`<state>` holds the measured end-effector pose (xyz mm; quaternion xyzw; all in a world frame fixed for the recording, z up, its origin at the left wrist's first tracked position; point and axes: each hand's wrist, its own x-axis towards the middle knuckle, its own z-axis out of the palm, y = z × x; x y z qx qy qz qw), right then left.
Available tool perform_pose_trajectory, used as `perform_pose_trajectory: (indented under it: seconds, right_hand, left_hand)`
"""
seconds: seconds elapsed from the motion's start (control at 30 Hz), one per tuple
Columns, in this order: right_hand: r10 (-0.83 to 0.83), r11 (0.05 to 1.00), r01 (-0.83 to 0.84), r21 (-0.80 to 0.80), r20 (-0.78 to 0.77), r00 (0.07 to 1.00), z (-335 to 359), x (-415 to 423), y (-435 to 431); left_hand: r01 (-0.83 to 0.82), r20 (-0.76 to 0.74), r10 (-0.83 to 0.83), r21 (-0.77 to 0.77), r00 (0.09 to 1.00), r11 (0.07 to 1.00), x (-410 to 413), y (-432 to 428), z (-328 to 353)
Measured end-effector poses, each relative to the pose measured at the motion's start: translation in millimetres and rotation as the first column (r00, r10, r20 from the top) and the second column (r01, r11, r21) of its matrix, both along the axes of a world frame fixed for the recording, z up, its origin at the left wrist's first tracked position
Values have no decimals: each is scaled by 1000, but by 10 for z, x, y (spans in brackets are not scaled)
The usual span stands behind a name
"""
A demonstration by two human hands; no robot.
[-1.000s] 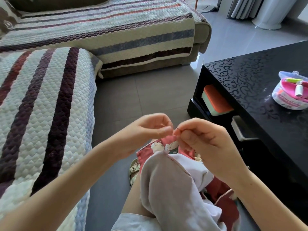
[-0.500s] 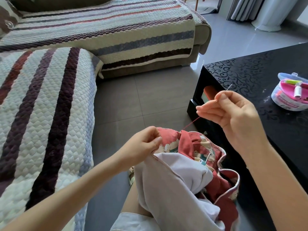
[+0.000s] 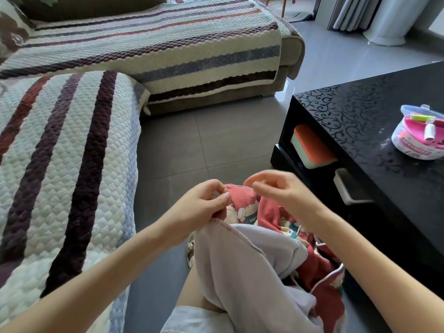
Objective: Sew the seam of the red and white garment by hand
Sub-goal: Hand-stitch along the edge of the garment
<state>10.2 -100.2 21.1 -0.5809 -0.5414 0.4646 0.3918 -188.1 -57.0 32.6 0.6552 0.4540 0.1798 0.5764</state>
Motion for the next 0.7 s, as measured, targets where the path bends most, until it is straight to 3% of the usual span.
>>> perform_pose_trajectory:
  seconds: [0.1, 0.2, 0.43, 0.63, 0.7]
  right_hand:
    - [152, 977, -171, -126, -148, 977, 87, -186, -165]
    - [202, 964, -235, -124, -231, 952, 108, -297, -244]
    - [85, 994, -105, -41, -338, 937, 166, -319, -255]
    - [12, 998, -36, -57, -369, 929, 265, -210, -219]
    - [8, 999, -28, -46, -382, 924, 290, -187, -197]
  left_hand:
    - [29, 16, -29, -18, 999, 999, -18, 1, 50]
    - [35, 12, -35, -14, 999, 999, -23, -10, 76]
    - [72, 12, -71, -42, 997, 997, -42, 3, 91]
    - [145, 200, -87, -298, 976, 944, -156, 13, 119]
    - [157, 218, -88, -320, 972, 934, -206, 8, 119]
